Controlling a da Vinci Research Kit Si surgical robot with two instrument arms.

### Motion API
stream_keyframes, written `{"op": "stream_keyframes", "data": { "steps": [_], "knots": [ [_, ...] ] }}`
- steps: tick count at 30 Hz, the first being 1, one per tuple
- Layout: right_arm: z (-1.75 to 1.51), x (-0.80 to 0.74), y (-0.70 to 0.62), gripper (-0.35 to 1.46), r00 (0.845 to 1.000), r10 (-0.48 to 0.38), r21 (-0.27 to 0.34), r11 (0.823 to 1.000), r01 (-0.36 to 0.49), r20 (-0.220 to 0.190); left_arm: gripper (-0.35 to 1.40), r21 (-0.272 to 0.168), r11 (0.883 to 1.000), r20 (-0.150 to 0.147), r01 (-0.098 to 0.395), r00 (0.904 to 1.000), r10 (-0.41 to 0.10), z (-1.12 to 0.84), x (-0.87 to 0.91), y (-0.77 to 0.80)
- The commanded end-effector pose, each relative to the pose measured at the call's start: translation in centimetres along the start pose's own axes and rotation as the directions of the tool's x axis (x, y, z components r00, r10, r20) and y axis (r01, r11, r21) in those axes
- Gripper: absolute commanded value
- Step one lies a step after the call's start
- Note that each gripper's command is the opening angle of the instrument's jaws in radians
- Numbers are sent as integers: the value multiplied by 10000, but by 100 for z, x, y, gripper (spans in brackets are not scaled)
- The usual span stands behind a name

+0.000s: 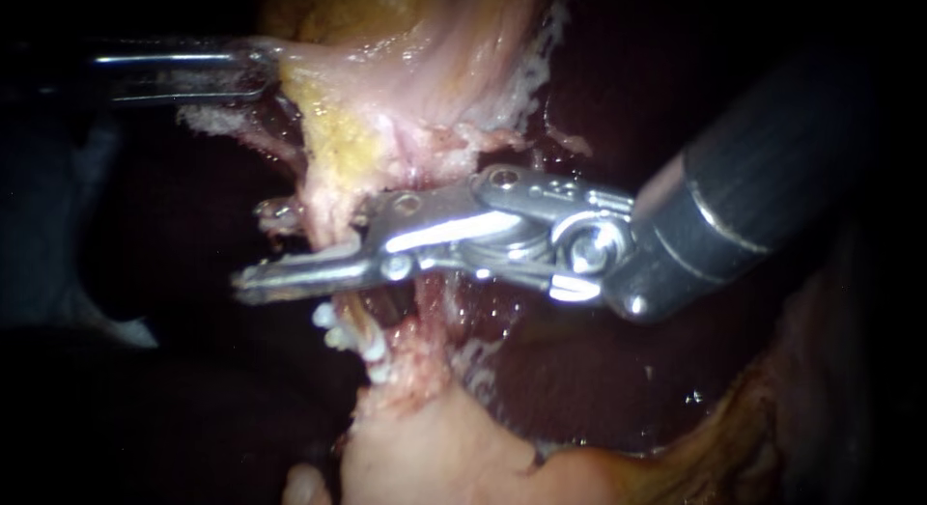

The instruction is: Clipping third clip left tube

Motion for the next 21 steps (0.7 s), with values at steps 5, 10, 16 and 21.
{"op": "stream_keyframes", "data": {
  "steps": [5,10,16,21],
  "knots": [
    [-2,0,2,-16,9963,850,-142,9963,-851,-81,-35,-1,10000,-1,-1,10000,1,0,0,0],
    [-7,-4,6,-35,9852,1708,-98,9852,-1710,-173,-35,2,10000,-2,0,10000,0,0,0,0],
    [-8,-8,7,-35,9852,1713,-215,9850,-1711,110,-35,6,10000,-3,1,10000,-1,1,0,0],
    [-7,-8,7,-35,9852,1713,-212,9850,-1710,111,-35,7,10000,-3,1,10000,-1,1,0,0]
  ]
}}
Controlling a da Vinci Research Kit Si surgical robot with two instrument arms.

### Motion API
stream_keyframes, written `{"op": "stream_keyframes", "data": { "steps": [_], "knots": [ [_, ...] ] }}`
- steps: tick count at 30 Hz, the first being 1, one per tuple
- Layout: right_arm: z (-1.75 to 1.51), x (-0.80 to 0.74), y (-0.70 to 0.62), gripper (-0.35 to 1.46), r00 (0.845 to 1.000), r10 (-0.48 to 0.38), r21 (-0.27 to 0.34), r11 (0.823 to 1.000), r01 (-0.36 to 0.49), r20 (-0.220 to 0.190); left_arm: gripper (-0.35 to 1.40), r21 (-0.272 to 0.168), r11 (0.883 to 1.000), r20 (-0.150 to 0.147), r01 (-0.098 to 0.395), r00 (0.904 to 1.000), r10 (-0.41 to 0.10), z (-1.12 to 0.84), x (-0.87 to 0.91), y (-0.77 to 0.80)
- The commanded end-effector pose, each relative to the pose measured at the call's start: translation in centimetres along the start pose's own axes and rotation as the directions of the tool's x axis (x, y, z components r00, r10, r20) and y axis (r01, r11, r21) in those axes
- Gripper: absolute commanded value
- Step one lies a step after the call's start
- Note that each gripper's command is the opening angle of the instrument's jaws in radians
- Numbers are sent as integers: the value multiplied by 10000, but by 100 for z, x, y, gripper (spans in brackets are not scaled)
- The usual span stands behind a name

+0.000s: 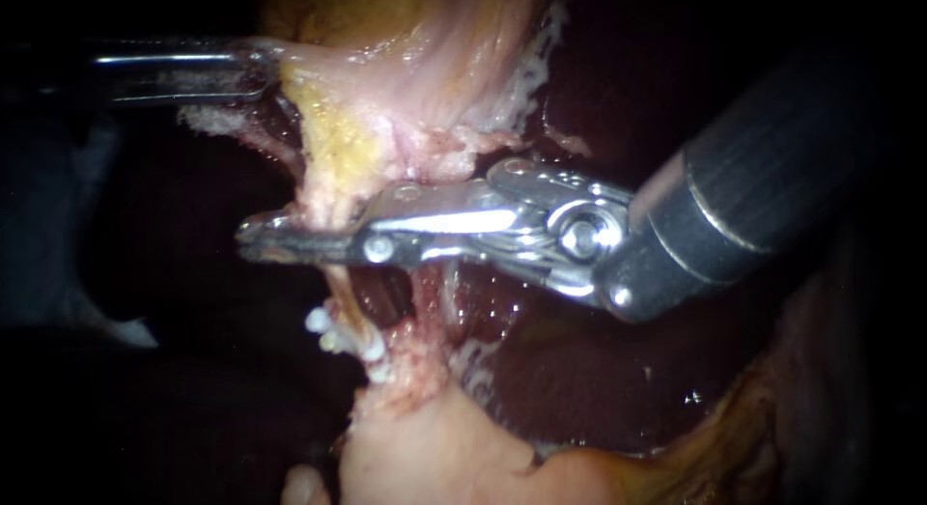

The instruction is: Clipping third clip left tube

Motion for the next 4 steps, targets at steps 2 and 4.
{"op": "stream_keyframes", "data": {
  "steps": [2,4],
  "knots": [
    [0,0,0,-35,10000,-7,-5,10000,7,-2,-35,12,10000,1,6,10000,-6,0,0,0],
    [0,0,0,-35,10000,-9,-6,10000,9,-1,-35,12,10000,0,7,10000,-7,0,0,0]
  ]
}}
